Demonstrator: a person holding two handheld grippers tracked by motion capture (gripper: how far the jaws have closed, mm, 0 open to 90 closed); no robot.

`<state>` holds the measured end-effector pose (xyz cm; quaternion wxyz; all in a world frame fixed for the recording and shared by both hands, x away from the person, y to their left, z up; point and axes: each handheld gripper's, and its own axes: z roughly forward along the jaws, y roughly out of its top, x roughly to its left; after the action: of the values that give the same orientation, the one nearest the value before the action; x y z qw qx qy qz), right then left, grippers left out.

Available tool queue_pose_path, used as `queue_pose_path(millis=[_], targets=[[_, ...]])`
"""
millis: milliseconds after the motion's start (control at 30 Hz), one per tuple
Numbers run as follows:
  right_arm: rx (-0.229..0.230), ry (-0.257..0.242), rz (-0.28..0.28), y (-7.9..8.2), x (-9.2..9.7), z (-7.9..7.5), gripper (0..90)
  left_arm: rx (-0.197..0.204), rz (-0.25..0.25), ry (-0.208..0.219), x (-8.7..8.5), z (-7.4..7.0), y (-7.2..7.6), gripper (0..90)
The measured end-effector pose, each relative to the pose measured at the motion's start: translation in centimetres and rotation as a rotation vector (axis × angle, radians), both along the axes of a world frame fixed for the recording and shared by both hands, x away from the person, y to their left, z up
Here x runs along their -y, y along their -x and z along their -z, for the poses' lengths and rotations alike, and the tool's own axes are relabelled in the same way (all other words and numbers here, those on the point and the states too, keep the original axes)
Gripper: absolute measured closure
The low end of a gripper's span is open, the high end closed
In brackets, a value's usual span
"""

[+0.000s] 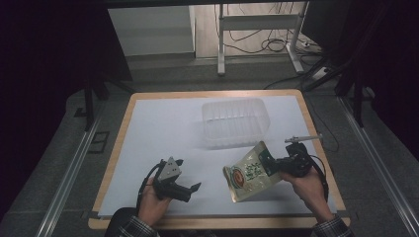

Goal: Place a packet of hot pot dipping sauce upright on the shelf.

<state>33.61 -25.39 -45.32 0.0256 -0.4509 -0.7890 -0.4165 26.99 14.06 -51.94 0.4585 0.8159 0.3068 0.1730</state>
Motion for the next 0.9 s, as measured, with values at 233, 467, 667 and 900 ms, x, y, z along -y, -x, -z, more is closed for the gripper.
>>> queue_pose_path(millis=[233,467,667,900], targets=[[-0.023,-0.087,-0.032,-0.4,-0.6,-2.2,89.3,0.002,0.002,-0.001,0.0,0.0,0.0,0.0],[-0.001,-0.090,-0.041,-0.7,-0.8,-4.2,89.3,0.003,0.003,0.001,0.0,-0.1,0.0,0.0],[0.023,-0.102,-0.006,-1.3,0.0,-5.5,89.3,0.005,0.005,0.000,0.0,-0.1,0.0,0.0],[0.009,-0.161,0.023,-2.3,1.4,-6.3,89.3,0.002,0.006,0.001,0.0,-0.1,0.0,0.0]])
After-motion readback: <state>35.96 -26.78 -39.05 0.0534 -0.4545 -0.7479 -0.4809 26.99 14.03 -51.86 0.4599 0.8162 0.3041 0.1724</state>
